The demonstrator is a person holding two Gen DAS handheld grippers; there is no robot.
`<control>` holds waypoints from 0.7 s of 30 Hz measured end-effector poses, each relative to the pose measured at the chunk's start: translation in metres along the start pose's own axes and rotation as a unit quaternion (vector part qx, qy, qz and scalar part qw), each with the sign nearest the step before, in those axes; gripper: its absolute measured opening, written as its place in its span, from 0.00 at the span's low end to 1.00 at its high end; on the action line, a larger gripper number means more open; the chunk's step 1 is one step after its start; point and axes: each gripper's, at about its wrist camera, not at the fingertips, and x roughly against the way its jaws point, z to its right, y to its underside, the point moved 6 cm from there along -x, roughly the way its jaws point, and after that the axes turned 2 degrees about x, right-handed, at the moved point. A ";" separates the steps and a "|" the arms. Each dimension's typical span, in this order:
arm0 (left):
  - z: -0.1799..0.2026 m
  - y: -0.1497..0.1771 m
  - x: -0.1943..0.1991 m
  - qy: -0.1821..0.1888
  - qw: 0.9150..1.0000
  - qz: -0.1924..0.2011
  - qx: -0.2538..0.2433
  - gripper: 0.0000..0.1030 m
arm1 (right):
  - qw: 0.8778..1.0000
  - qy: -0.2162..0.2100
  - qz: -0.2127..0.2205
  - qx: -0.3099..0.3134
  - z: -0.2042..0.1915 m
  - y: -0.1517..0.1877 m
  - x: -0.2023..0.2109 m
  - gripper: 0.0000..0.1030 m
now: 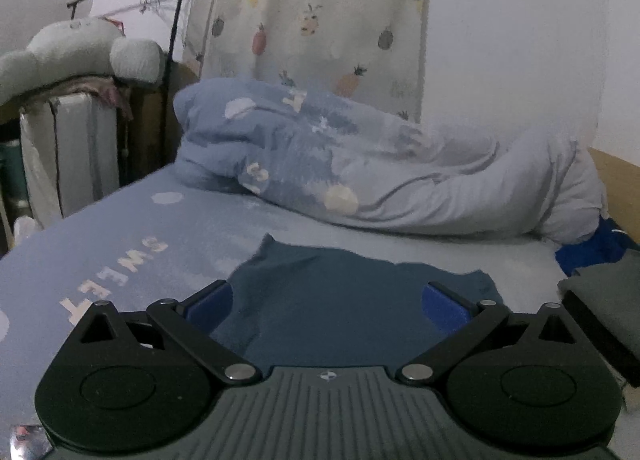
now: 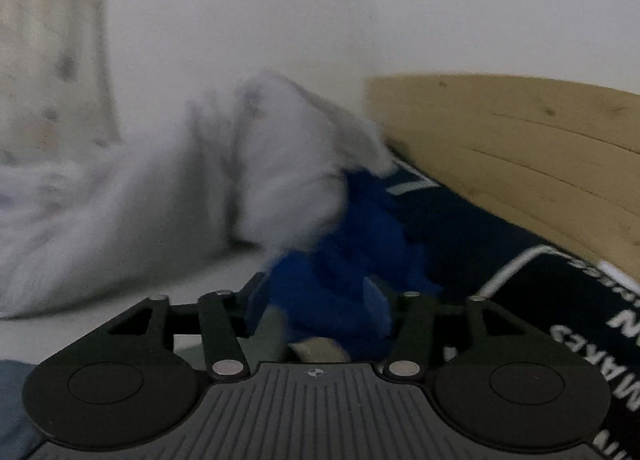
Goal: Fold clothes
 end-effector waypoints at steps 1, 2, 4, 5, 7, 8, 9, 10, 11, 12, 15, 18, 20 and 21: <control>0.000 -0.002 0.003 -0.001 1.000 0.003 -0.001 1.00 | 1.000 -0.024 0.004 -0.001 -0.001 0.001 0.010 0.57; -0.002 -0.004 0.007 -0.003 1.000 0.007 0.001 1.00 | 0.999 -0.052 0.005 0.005 -0.007 0.007 0.023 0.57; -0.010 -0.010 0.021 -0.003 1.000 0.017 0.011 1.00 | 0.997 -0.081 -0.009 0.015 -0.013 0.022 0.039 0.36; -0.013 -0.013 0.028 -0.002 1.000 0.020 0.015 1.00 | 0.996 -0.083 -0.026 0.018 -0.012 0.035 0.044 0.24; -0.019 -0.019 0.041 -0.002 0.999 0.027 0.019 1.00 | 0.996 -0.060 -0.071 0.015 -0.002 0.060 0.042 0.11; -0.022 -0.022 0.049 -0.002 0.999 0.033 0.020 1.00 | 0.995 -0.037 -0.094 0.012 0.006 0.073 0.038 0.11; -0.026 -0.025 0.056 -0.002 0.999 0.038 0.024 1.00 | 0.994 0.004 -0.111 0.012 0.018 0.082 0.034 0.11; -0.029 -0.027 0.064 0.000 0.999 0.042 0.031 1.00 | 0.992 0.051 -0.114 0.003 0.032 0.086 0.034 0.11; -0.031 -0.029 0.071 0.001 0.998 0.047 0.036 1.00 | 0.989 0.102 -0.101 -0.018 0.046 0.085 0.043 0.13; -0.034 -0.032 0.077 0.002 0.998 0.051 0.040 1.00 | 0.989 0.121 -0.078 -0.038 0.049 0.080 0.060 0.14; -0.042 -0.037 0.098 0.004 0.997 0.067 0.046 1.00 | 0.981 0.168 -0.012 -0.092 0.055 0.065 0.113 0.17; -0.055 -0.040 0.113 0.005 0.996 0.073 0.057 1.00 | 0.990 0.118 0.013 -0.074 0.024 0.054 0.166 0.20; -0.066 -0.040 0.119 0.009 0.995 0.070 0.072 1.00 | 0.994 0.080 0.028 -0.062 0.000 0.047 0.204 0.34; -0.072 -0.040 0.121 0.012 0.994 0.068 0.082 1.00 | 0.996 0.058 0.038 -0.058 -0.012 0.042 0.223 0.49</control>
